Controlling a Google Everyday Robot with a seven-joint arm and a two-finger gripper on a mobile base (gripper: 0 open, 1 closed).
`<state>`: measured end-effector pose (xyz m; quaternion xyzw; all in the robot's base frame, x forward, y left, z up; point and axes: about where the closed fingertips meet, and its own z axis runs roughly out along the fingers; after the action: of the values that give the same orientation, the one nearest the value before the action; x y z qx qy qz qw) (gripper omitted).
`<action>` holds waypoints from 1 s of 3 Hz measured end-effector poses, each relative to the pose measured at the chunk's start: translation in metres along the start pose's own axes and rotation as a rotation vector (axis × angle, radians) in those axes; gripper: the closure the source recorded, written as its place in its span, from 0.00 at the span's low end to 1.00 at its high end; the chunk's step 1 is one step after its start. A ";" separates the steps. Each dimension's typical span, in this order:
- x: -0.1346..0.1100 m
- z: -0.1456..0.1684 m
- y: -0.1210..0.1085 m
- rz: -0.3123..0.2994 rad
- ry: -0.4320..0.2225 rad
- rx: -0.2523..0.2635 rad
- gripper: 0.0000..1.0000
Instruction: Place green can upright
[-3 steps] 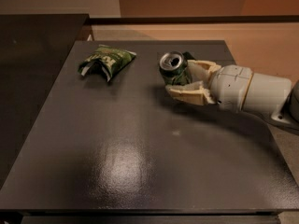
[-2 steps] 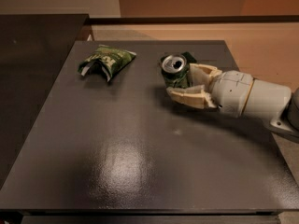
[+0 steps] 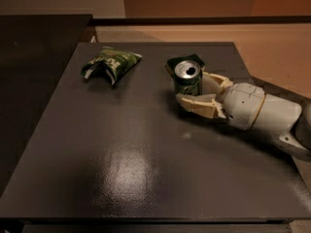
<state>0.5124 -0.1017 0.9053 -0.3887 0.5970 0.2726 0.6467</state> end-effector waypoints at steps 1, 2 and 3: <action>0.005 -0.001 -0.002 0.042 -0.004 0.010 1.00; 0.011 -0.002 -0.005 0.094 0.016 0.031 0.82; 0.016 -0.003 -0.008 0.153 0.025 0.046 0.58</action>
Offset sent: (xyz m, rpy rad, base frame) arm 0.0078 -0.0138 -0.0169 0.0643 0.1478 -0.0750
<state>0.5195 -0.1098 0.8911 -0.3306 0.6391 0.3025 0.6251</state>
